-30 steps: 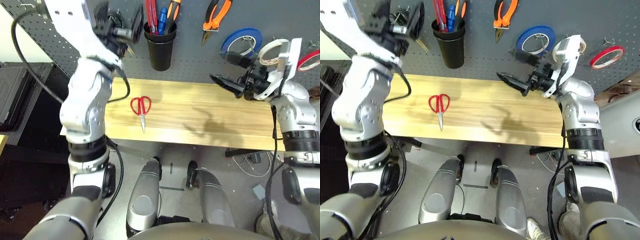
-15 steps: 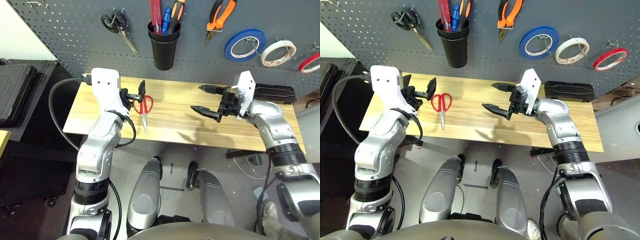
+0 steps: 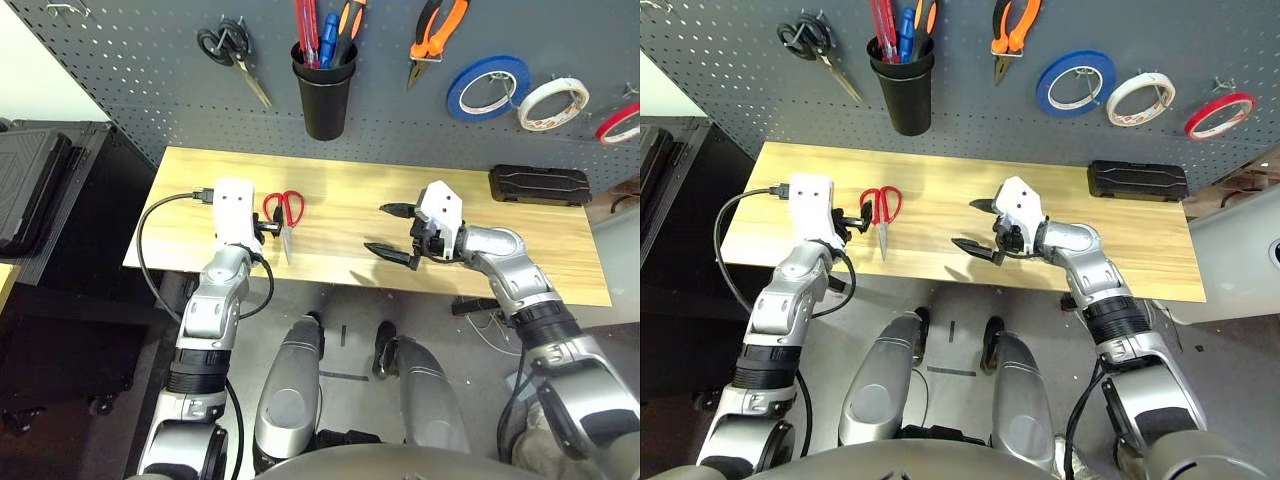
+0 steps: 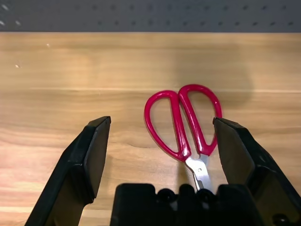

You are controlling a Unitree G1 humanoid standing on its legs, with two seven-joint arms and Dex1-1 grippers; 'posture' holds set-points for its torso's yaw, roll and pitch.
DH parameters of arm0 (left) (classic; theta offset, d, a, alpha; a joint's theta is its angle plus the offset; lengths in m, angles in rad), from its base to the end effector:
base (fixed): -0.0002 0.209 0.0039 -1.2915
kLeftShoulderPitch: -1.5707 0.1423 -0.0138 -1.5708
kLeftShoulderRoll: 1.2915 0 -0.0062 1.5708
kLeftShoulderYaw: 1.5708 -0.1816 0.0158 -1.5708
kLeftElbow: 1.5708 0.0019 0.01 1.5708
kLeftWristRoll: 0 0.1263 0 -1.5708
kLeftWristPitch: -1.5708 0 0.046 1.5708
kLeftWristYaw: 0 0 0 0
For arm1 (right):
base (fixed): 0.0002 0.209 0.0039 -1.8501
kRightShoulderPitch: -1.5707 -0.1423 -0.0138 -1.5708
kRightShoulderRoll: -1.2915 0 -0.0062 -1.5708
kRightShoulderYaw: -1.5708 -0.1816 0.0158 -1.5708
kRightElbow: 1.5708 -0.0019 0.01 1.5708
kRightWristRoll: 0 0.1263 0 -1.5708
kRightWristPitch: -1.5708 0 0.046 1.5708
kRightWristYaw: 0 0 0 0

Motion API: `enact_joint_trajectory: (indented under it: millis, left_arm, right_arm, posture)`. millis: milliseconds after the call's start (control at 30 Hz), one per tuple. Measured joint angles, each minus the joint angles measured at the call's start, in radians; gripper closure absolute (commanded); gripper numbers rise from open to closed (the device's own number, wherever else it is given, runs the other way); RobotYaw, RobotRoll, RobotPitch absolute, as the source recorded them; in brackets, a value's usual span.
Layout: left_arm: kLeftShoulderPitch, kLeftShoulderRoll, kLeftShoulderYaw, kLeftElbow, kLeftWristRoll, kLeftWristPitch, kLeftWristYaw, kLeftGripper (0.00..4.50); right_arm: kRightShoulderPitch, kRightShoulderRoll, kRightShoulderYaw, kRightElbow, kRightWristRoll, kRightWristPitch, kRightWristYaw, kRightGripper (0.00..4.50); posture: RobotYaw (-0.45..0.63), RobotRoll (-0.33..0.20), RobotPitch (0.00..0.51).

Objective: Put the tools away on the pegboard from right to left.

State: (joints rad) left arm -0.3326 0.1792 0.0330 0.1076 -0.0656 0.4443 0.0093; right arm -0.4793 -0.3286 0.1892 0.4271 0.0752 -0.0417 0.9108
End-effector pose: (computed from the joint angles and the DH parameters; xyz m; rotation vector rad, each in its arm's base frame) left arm 0.2528 0.1741 0.0808 0.1123 0.2218 0.0054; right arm 0.2785 -0.1725 0.0846 -0.3367 0.0929 1.0642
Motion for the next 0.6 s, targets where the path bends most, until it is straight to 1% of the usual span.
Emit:
enact_joint_trajectory:
  millis: [267, 600]
  left_arm:
    - [-0.124, 0.015, 0.036, 0.273, 0.019, -0.089, 0.013, 0.05]
    - [-0.264, 0.021, 0.062, 0.583, 0.032, -0.172, 0.049, 0.05]
  right_arm:
    - [0.0, 0.022, 0.026, 0.009, -0.044, 0.0, -0.043, 0.0]
    - [0.0, 0.048, 0.041, 0.008, -0.057, 0.006, -0.063, 0.0]
  posture:
    - [0.28, 0.0, 0.324]
    - [0.27, 0.0, 0.321]
